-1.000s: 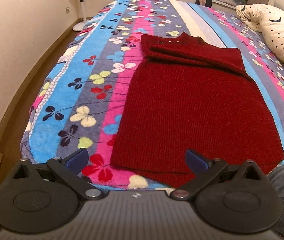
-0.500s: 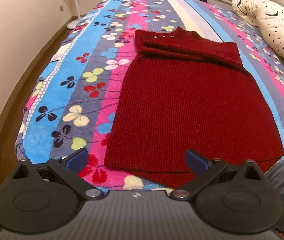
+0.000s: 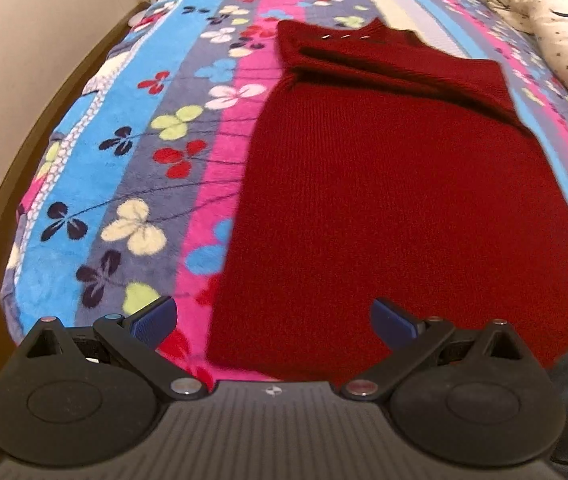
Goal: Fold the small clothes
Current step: 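Move both grippers down toward the sweater hem, then grasp the sweater hem with both grippers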
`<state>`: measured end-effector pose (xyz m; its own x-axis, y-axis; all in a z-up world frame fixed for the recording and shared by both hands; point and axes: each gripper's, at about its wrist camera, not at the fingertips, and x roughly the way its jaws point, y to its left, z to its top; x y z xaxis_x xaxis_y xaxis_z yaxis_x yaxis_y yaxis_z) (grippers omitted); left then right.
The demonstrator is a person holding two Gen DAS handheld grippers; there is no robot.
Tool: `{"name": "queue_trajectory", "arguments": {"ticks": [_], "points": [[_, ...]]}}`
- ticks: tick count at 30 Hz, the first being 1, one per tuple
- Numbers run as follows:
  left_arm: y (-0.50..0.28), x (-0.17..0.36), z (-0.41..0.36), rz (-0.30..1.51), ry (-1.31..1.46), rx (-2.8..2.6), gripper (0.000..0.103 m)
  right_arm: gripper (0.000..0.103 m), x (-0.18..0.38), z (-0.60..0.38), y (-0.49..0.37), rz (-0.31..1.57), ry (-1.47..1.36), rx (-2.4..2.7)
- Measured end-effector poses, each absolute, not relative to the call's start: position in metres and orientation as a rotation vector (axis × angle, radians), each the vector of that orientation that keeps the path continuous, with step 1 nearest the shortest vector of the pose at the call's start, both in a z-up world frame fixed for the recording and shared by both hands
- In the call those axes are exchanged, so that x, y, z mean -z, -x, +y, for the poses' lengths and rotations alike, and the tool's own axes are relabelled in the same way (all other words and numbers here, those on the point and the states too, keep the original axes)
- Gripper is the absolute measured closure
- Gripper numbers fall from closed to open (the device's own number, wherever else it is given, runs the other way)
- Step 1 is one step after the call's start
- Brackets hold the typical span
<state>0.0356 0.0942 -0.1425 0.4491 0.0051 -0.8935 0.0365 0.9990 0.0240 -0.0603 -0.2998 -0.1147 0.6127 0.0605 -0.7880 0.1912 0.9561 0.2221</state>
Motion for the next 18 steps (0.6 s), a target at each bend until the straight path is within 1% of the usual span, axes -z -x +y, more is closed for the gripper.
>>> {"name": "queue_trajectory", "arguments": {"ticks": [5,9,13,15,17,18], "points": [[-0.069,0.180,0.129,1.154,-0.021,0.020,0.000,0.012,0.164,-0.357,0.033,0.999,-0.378,0.167],[-0.093,0.207,0.143,1.248,0.065,0.080,0.000,0.012,0.209,-0.395,0.011,1.154,-0.474,0.197],[-0.112,0.231,0.142,1.322,0.091,0.088,0.000,0.012,0.231,-0.419,-0.005,1.159,-0.459,0.273],[-0.117,0.233,0.137,1.340,0.059,0.086,0.000,0.011,0.240,-0.425,-0.012,1.179,-0.473,0.255],[-0.118,0.233,0.134,1.351,0.051,0.088,0.000,0.006,0.249,-0.430,-0.020,1.196,-0.510,0.231],[-0.118,0.232,0.135,1.356,0.053,0.100,0.000,0.005,0.252,-0.429,-0.023,1.199,-0.507,0.223]]}}
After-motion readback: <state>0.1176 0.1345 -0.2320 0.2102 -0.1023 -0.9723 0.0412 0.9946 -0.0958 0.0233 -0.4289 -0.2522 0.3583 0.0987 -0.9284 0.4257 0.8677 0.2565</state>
